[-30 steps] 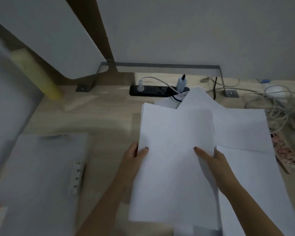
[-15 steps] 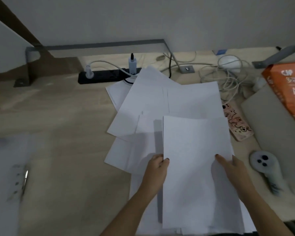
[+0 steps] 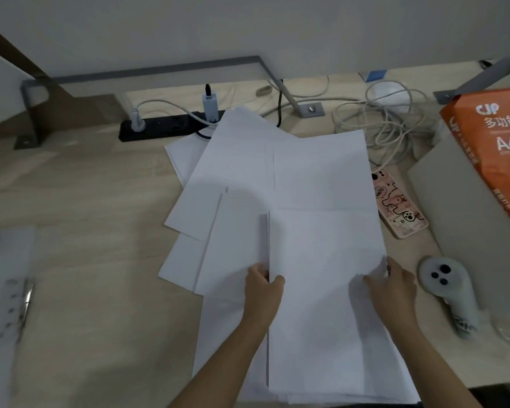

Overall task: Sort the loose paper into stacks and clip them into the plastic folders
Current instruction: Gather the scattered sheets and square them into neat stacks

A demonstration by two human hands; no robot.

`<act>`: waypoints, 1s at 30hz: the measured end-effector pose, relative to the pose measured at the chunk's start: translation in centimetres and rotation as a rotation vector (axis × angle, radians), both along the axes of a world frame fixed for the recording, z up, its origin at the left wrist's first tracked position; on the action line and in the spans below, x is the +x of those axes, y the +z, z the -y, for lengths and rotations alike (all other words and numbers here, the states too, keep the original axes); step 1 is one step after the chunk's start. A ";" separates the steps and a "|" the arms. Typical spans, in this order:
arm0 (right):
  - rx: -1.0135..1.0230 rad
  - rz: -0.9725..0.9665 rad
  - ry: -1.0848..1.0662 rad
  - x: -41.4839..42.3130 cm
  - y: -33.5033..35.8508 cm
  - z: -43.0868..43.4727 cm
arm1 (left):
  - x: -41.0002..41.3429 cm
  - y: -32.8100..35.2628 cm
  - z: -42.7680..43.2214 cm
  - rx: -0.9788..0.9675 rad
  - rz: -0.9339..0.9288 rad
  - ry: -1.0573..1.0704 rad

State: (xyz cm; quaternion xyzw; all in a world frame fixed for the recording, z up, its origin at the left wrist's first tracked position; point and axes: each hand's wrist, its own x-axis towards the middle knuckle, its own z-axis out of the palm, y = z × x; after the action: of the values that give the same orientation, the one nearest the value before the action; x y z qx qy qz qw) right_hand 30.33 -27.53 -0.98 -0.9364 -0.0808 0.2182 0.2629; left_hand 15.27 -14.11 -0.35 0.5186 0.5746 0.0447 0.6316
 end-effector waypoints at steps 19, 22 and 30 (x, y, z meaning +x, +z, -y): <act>0.640 -0.363 -0.003 1.2 4.7 -0.9 | -1.5 6.3 -1.7 0.138 0.406 -0.176; 0.710 -0.630 0.146 1.5 7.3 -2.2 | -3.4 9.4 -4.2 0.198 0.488 -0.167; 0.900 -0.750 0.425 -1.9 14.1 -9.9 | -10.0 13.9 -9.9 0.455 0.639 0.148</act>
State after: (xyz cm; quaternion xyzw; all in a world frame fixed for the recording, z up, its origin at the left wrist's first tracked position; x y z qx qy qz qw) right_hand 28.48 -17.61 13.11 -0.5568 -0.2517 0.5241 0.5932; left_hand 5.24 -4.25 13.60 0.5625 0.3603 0.3752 0.6427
